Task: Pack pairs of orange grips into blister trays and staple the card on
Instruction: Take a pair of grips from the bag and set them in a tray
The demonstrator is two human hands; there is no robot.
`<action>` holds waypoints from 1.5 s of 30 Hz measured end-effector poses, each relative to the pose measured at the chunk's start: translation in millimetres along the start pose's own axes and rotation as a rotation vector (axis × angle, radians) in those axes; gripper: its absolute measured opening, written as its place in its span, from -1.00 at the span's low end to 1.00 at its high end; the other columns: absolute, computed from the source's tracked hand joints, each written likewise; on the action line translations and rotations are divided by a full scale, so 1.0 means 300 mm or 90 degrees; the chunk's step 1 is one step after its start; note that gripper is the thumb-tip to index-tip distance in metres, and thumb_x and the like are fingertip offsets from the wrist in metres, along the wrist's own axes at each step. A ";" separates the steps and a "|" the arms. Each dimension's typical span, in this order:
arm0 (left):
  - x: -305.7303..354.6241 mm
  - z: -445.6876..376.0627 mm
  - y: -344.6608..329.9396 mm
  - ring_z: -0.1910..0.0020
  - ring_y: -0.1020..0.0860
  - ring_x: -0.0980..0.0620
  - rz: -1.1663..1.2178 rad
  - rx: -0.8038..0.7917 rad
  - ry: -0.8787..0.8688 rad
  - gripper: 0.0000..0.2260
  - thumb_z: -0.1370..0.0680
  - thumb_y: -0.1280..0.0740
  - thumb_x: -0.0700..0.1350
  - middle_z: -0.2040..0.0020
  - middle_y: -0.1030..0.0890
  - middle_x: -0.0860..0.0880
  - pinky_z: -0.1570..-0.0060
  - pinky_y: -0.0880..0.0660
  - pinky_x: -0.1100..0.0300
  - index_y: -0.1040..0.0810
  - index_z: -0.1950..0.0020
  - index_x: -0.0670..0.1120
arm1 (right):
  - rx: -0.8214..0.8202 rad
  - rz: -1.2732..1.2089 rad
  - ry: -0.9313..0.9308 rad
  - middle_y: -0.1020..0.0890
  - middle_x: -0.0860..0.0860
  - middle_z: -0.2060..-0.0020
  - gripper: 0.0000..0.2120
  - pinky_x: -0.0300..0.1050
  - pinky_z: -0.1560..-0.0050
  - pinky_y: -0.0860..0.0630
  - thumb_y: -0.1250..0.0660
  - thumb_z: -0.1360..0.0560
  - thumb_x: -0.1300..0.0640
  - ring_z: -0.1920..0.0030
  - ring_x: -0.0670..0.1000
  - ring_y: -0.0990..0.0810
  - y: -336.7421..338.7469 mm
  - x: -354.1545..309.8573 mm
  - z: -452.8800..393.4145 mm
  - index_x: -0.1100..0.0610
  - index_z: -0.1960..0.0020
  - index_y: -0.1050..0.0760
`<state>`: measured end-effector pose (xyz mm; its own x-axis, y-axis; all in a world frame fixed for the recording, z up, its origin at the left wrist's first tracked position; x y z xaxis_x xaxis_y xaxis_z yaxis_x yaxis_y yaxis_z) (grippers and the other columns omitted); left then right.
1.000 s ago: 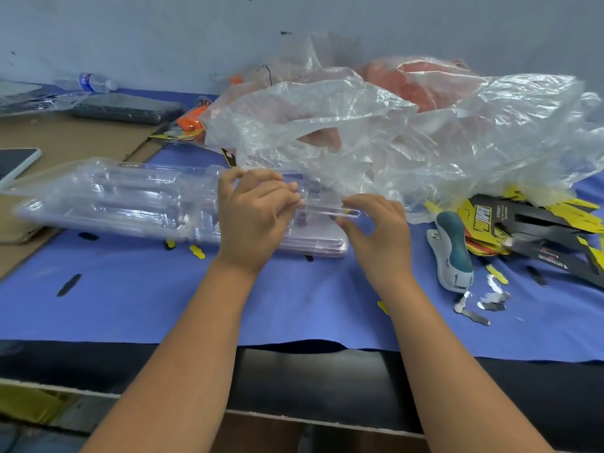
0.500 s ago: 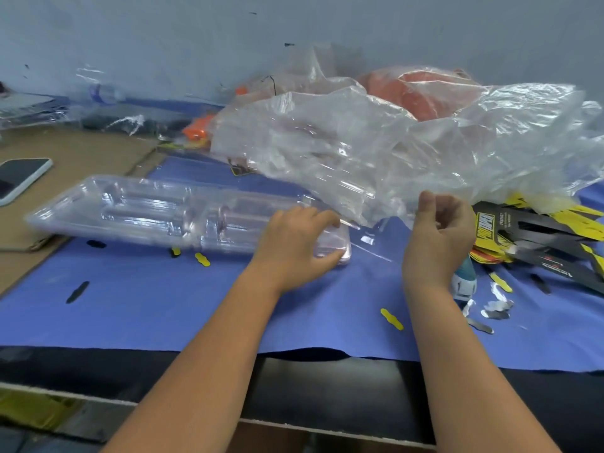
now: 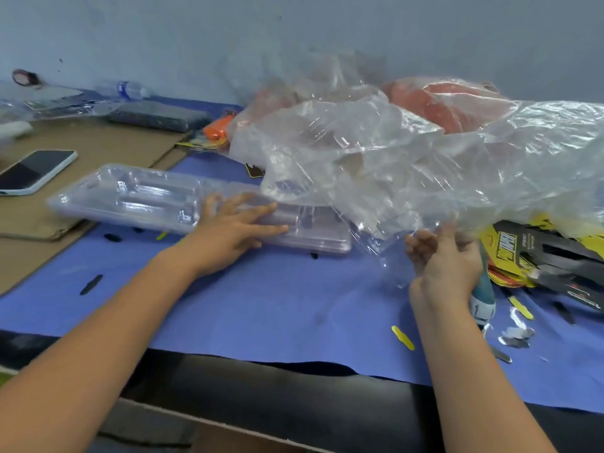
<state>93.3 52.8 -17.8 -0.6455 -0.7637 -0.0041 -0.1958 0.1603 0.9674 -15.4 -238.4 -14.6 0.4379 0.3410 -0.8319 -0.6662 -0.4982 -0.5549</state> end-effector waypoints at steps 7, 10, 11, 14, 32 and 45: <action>-0.162 -0.070 -0.042 -0.54 0.29 -0.17 0.049 -0.051 0.417 -0.45 -0.66 -0.08 -0.18 -0.59 0.24 0.07 -0.34 0.11 -0.51 -0.23 -0.39 0.49 | -0.074 0.026 -0.070 -0.61 -0.02 0.48 -0.85 -0.24 0.42 -0.55 -0.17 -0.66 0.21 0.46 -0.03 -0.63 -0.018 0.029 0.009 0.06 0.08 -0.34; -0.151 -0.081 -0.045 -0.54 0.22 -0.24 0.025 -0.101 0.427 -0.52 -0.68 0.00 -0.09 -0.60 0.20 -0.01 -0.38 0.05 -0.46 -0.10 -0.48 0.42 | -0.109 0.080 -0.096 -0.61 0.02 0.46 -0.89 -0.22 0.45 -0.54 -0.20 -0.65 0.22 0.46 0.01 -0.63 -0.019 0.044 0.004 0.08 0.04 -0.38; -0.133 -0.088 -0.040 -0.55 0.14 -0.28 -0.043 -0.129 0.426 -0.52 -0.67 0.01 -0.05 -0.60 0.16 -0.08 -0.40 0.02 -0.41 -0.01 -0.53 0.35 | -0.125 0.108 -0.101 -0.61 0.03 0.45 -0.90 -0.22 0.46 -0.53 -0.20 -0.65 0.22 0.47 0.02 -0.62 -0.021 0.049 0.003 0.08 0.03 -0.39; 0.001 -0.091 0.014 -0.51 -0.16 -0.23 -0.231 -0.227 0.379 -0.48 -0.65 -0.07 -0.02 -0.56 -0.09 -0.19 -0.43 -0.16 -0.15 0.00 -0.59 0.02 | -0.150 0.172 -0.098 -0.60 0.06 0.39 -0.92 -0.23 0.48 -0.51 -0.21 -0.64 0.22 0.51 0.00 -0.58 -0.028 0.061 0.000 0.08 0.00 -0.41; 0.488 0.199 0.106 0.27 -0.57 -0.10 -0.013 0.281 -0.321 -0.85 -0.48 -0.29 -0.18 0.23 -0.62 -0.07 0.32 -0.50 0.11 -0.63 0.21 -0.15 | -0.111 0.510 -0.011 -0.54 0.05 0.35 -0.68 -0.26 0.56 -0.43 -0.23 -0.57 0.28 0.64 -0.11 -0.46 0.156 -0.052 -0.082 0.17 -0.32 -0.40; 0.458 0.112 -0.012 -0.57 0.01 -0.02 0.048 -0.029 -0.058 -0.52 -0.63 -0.01 0.21 -0.60 -0.01 -0.01 -0.49 0.03 0.07 -0.08 -0.56 0.21 | -0.082 0.767 0.297 -0.61 0.06 0.12 -0.82 0.01 0.16 -0.43 -0.22 -0.55 0.12 0.06 0.13 -0.56 0.136 -0.140 0.005 0.14 -0.02 -0.57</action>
<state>-19.6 -31.7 -30.4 -0.7225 -0.6897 0.0478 -0.1124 0.1854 0.9762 -61.8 -271.9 -2.3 -0.2067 -0.6677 -0.7151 -0.7345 -0.3770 0.5643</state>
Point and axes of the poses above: each hand's wrist, its own z-axis away from the middle knuckle, its own y-axis out of the back of the hand, x = y × z, the point moved 3 cm from there along -z, towards the middle knuckle
